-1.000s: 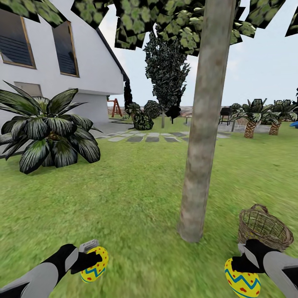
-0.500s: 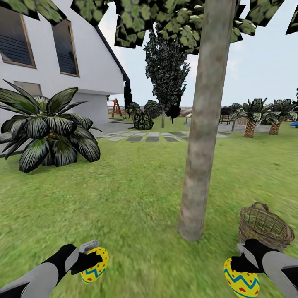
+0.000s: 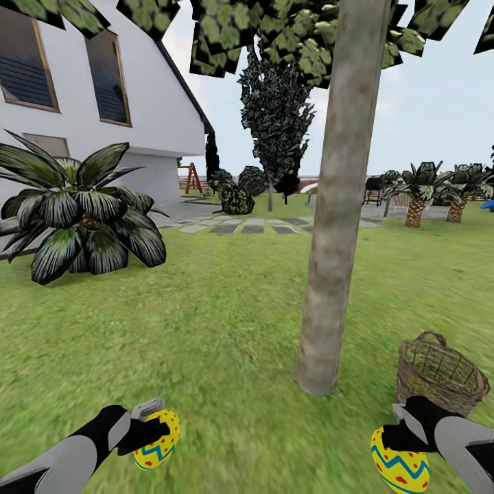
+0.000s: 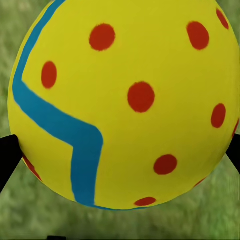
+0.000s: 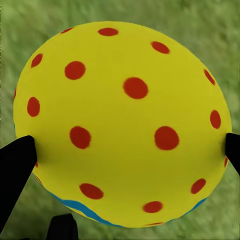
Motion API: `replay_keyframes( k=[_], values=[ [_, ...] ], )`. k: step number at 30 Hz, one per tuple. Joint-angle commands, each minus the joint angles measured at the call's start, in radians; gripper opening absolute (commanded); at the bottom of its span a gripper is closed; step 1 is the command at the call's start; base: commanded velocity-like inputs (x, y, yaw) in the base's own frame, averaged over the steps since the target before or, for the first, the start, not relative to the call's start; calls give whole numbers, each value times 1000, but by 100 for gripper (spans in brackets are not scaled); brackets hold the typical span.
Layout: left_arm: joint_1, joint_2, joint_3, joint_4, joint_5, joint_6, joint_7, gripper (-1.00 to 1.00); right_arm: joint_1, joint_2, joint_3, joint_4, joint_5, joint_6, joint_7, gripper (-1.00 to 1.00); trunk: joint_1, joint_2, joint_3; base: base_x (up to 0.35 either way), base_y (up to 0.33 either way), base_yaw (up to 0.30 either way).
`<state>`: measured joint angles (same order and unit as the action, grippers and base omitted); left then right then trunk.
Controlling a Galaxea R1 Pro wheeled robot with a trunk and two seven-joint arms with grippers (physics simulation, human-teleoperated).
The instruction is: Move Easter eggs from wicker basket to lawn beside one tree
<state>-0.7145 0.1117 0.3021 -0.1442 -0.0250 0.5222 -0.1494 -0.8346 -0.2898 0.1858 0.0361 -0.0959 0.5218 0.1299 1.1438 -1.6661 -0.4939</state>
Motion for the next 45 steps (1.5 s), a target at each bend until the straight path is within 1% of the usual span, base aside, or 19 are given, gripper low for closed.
replay_keyframes(
  k=[1, 26, 30, 45],
  values=[
    [0, 0, 3, -2, -4, 5, -4, -100, -1, 1, 9, 2, -10, 1, 4, -100, 4, -8, -4, 0, 0, 0],
    [0, -5, 3, 0, -4, 4, -4, -100, -1, 4, 9, 1, -10, 1, 4, -100, 100, -183, -83, 0, 0, 0],
    [0, -12, 3, 0, -5, 4, -3, -100, -1, 4, 9, 1, -10, 1, 4, -100, 115, -211, -95, 0, 0, 0],
    [0, -14, 3, 1, -6, 4, -1, -100, -1, 4, 9, 1, -9, -6, 4, -100, 173, -316, -142, 0, 0, 0]
  ],
)
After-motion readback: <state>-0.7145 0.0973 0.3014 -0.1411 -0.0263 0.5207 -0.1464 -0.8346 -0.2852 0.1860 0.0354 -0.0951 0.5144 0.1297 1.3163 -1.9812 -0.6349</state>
